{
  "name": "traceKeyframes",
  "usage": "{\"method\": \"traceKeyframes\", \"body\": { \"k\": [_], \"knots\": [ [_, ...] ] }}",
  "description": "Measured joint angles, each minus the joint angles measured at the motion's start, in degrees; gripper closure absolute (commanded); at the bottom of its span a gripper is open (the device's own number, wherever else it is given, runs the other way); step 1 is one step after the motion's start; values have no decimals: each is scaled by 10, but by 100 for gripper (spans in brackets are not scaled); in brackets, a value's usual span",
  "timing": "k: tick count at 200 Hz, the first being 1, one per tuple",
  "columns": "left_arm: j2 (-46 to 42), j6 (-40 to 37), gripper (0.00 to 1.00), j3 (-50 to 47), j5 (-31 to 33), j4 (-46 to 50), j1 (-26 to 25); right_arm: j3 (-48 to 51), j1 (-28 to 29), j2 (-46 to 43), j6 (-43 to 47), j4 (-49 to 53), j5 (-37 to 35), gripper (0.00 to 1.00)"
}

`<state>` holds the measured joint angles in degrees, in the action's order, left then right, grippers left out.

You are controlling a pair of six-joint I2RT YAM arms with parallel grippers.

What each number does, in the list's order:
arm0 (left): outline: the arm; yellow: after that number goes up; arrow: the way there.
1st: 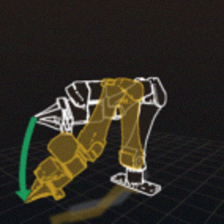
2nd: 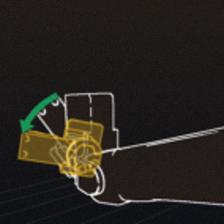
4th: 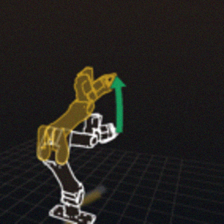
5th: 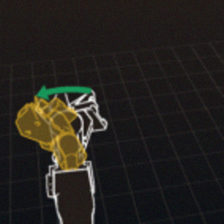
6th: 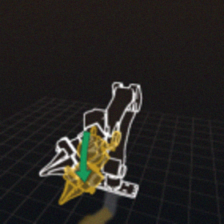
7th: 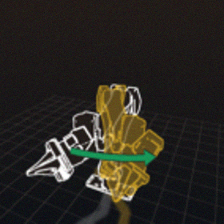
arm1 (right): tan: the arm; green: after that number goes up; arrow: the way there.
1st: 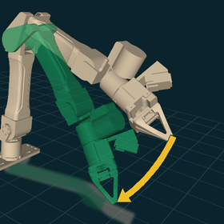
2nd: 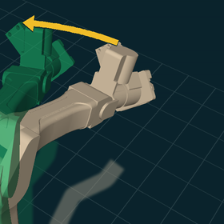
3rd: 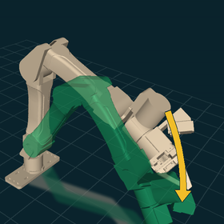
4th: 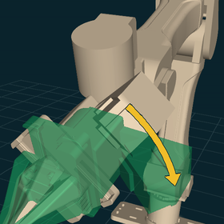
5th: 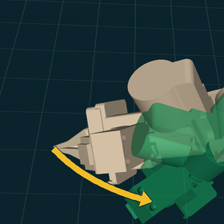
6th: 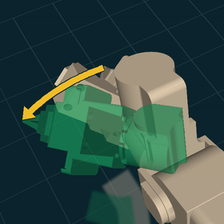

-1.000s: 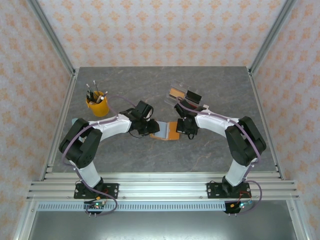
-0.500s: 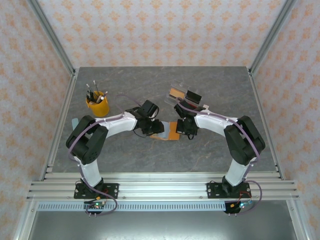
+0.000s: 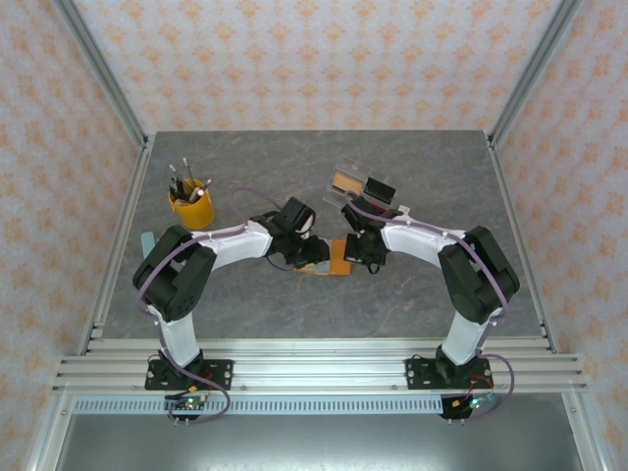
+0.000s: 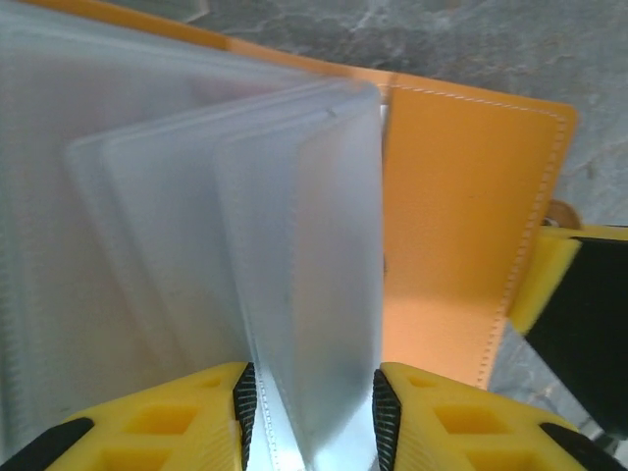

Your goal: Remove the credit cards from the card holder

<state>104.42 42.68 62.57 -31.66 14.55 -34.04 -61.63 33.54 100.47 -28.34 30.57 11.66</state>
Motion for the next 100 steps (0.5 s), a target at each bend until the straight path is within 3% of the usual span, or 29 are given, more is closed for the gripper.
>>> {"method": "traceKeyframes", "body": {
  "k": [59, 100],
  "knots": [
    [-12, 21, 58, -20, -31, -62, 0, 0, 0, 5, 1, -16, 16, 98],
    [-21, 23, 73, -20, -31, -73, 0, 0, 0, 5, 1, -19, 19, 96]
  ]
}}
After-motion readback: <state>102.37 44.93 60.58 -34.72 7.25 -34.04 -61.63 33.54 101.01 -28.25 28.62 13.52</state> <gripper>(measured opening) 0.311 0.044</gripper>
